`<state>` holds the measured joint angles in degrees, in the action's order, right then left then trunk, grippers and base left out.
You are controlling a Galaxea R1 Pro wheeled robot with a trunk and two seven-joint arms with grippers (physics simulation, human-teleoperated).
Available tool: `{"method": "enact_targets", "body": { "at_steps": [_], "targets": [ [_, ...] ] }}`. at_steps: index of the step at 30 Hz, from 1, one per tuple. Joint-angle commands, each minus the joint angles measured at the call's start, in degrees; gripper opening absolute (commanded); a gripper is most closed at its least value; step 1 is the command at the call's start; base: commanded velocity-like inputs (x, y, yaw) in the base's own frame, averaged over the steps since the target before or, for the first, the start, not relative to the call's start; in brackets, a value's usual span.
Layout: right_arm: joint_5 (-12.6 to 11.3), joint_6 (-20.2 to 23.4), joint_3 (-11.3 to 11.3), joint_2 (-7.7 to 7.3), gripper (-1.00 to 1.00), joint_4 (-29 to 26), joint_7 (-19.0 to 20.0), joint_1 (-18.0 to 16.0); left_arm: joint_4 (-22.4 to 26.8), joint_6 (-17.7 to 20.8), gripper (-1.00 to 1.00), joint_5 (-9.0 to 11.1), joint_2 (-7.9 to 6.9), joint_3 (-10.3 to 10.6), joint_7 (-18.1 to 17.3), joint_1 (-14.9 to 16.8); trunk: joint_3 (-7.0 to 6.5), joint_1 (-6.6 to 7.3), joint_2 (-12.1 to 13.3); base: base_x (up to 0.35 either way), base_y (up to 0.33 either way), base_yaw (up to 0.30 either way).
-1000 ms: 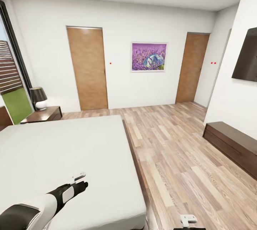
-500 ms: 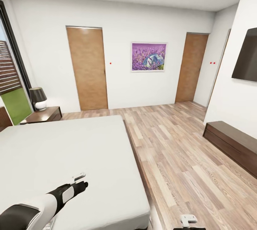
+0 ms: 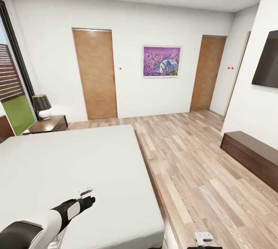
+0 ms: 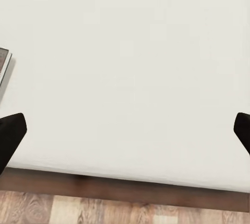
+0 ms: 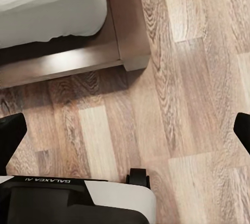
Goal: In the bedroom, move the book from the bed onto either nightstand, and place the two sandals side by side next to the bed.
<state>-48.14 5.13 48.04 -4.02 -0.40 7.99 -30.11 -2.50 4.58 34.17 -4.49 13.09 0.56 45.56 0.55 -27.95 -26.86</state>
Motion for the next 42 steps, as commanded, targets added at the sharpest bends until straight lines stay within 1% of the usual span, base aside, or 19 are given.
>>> {"method": "enact_targets", "body": {
  "at_steps": [1, 12, 42],
  "targets": [
    [-0.58, 0.23, 0.48, -0.03, 1.00, -0.04, 0.14, -0.03, -0.05, 0.17, 1.00, 0.49, 0.01, 0.48, 0.06, 0.05, 0.06, -0.02, -0.07, 0.000, 0.003, 0.088],
    [-0.60, 0.23, 0.48, -0.02, 1.00, -0.04, 0.12, -0.01, -0.05, 0.17, 1.00, 0.47, 0.01, 0.47, 0.06, 0.05, 0.06, -0.02, -0.07, 0.000, 0.001, 0.206],
    [-0.60, 0.23, 0.48, -0.02, 1.00, -0.04, 0.10, -0.02, -0.05, 0.17, 1.00, 0.49, 0.01, 0.45, 0.06, 0.05, 0.06, -0.02, -0.07, 0.000, 0.008, 0.290]
  ]
}}
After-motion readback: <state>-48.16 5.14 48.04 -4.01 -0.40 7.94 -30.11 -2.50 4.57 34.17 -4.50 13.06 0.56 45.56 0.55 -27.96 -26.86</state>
